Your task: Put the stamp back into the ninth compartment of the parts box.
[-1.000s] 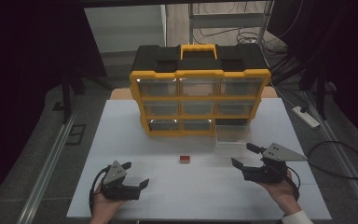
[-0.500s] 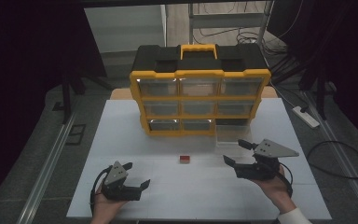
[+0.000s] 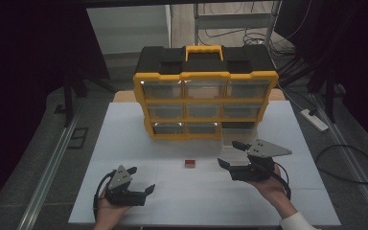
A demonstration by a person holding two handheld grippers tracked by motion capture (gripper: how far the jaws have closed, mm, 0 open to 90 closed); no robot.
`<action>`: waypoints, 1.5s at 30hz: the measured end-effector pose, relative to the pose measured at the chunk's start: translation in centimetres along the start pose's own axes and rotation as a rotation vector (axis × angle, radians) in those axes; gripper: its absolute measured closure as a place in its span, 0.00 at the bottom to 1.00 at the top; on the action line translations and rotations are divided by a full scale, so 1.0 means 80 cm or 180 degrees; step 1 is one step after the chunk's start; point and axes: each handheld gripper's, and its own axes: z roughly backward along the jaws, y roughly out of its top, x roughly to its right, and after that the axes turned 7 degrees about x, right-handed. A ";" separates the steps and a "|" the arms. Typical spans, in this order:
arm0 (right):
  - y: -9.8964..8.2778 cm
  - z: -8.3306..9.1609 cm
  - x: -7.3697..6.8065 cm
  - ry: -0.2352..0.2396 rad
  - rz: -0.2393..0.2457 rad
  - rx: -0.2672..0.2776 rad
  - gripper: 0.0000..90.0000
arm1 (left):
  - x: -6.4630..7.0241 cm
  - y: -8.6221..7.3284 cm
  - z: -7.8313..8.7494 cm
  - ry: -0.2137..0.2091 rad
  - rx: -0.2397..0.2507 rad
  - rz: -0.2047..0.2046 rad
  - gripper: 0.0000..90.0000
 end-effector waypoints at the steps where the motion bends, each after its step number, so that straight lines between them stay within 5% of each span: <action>1: 0.000 -0.002 -0.001 0.0010 0.0011 -0.0004 0.25 | 0.000 0.000 0.000 -0.0001 -0.0003 -0.0003 0.08; 45: -0.007 -0.096 -0.034 0.0498 0.0150 -0.0436 0.26 | 0.000 -0.001 -0.001 -0.0006 -0.0038 -0.0016 0.09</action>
